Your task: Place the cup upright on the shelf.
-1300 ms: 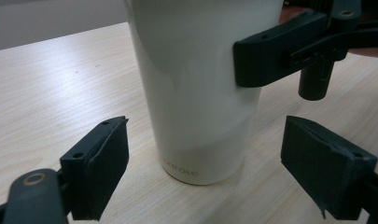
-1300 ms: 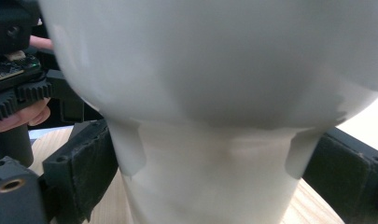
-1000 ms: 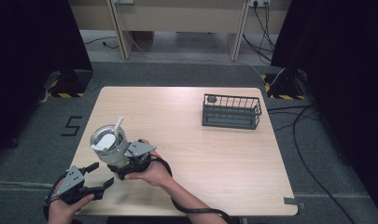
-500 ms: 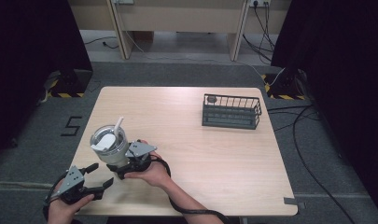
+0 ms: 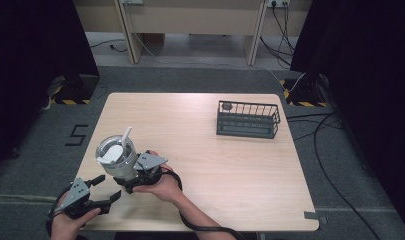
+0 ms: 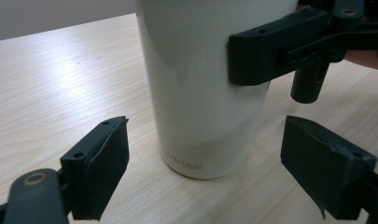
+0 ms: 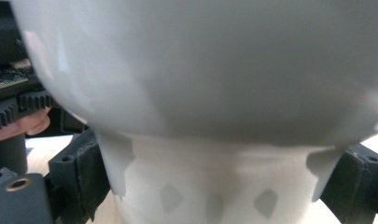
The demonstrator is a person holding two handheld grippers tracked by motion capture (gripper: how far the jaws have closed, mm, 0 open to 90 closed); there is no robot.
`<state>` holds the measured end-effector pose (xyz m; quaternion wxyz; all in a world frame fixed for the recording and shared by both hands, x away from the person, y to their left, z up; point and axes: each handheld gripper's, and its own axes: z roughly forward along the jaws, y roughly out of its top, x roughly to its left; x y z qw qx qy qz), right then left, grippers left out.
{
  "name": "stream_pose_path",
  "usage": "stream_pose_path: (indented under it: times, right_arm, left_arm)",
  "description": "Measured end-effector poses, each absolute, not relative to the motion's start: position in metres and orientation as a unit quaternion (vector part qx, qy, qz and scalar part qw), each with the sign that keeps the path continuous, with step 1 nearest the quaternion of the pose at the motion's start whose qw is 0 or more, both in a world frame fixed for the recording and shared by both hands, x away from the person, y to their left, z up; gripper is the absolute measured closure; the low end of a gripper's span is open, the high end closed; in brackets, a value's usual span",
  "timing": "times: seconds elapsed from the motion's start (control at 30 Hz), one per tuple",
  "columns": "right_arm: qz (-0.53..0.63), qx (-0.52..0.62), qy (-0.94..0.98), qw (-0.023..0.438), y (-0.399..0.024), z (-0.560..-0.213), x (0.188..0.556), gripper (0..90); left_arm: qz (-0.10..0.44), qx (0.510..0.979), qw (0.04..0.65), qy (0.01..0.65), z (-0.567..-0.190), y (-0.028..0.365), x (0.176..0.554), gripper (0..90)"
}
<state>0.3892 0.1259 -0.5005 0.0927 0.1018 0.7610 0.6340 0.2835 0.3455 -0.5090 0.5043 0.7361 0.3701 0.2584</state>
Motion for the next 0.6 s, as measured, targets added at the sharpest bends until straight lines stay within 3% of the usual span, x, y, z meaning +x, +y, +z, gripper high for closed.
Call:
stream_pose_path:
  times: [0.6]
  right_arm:
    - [0.648, 0.14, 0.738, 0.123, 0.093, -0.473, 0.399, 11.3]
  left_arm:
    - [0.258, 0.735, 0.505, 0.372, -0.509, 0.346, 0.284, 15.0]
